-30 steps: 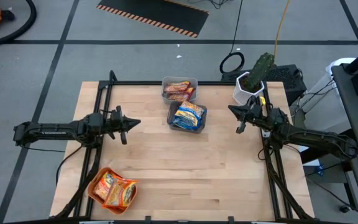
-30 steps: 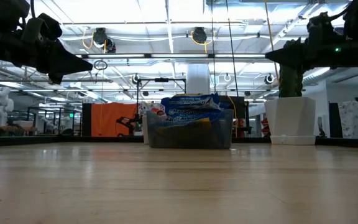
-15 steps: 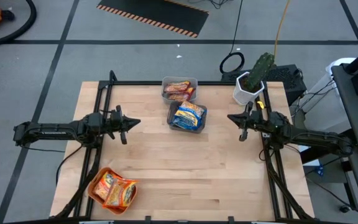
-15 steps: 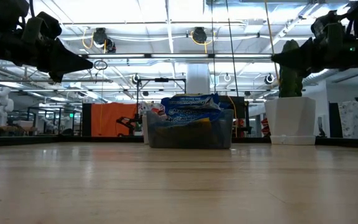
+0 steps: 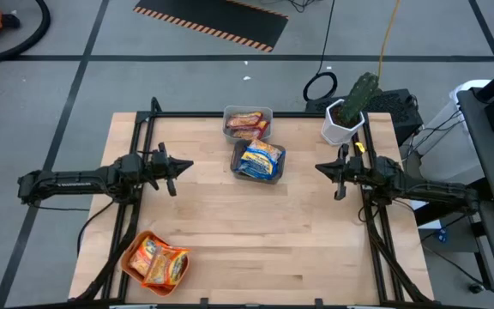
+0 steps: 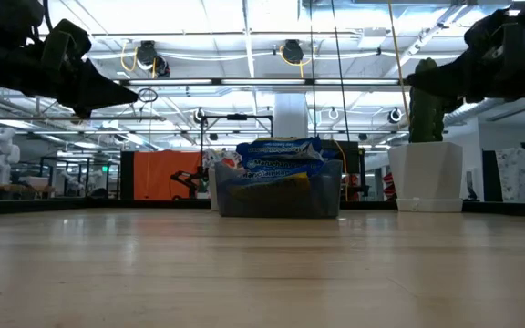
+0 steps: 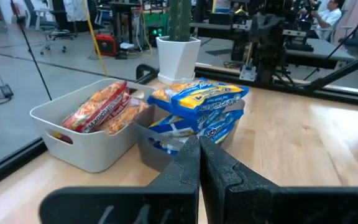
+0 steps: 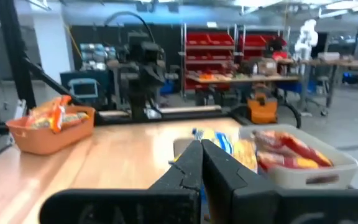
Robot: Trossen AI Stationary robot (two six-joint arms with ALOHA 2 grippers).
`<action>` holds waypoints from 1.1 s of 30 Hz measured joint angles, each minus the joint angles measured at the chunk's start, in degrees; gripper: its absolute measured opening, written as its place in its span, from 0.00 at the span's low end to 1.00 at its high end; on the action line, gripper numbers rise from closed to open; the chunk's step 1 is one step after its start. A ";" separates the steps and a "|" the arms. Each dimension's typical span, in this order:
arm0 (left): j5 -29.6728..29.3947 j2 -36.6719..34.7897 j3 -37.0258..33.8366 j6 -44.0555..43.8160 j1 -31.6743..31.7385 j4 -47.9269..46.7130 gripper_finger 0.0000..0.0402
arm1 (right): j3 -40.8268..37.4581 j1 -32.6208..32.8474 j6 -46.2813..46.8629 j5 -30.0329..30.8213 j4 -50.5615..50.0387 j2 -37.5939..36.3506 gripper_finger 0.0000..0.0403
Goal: Sort Maruchan noodles
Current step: Return to Home Position
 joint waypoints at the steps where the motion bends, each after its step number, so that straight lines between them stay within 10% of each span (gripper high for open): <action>1: 0.12 -0.02 0.00 0.00 0.01 -0.02 0.00 | 0.00 0.78 0.04 0.94 -1.25 -0.59 0.00; 18: 3.99 0.00 0.00 -0.77 -0.32 0.04 0.00 | 0.00 13.45 2.81 11.68 -7.20 -2.94 0.00; 33: 4.50 0.00 0.00 -0.46 -0.32 -0.14 0.00 | 0.00 13.95 -0.30 9.66 -10.76 -6.84 0.00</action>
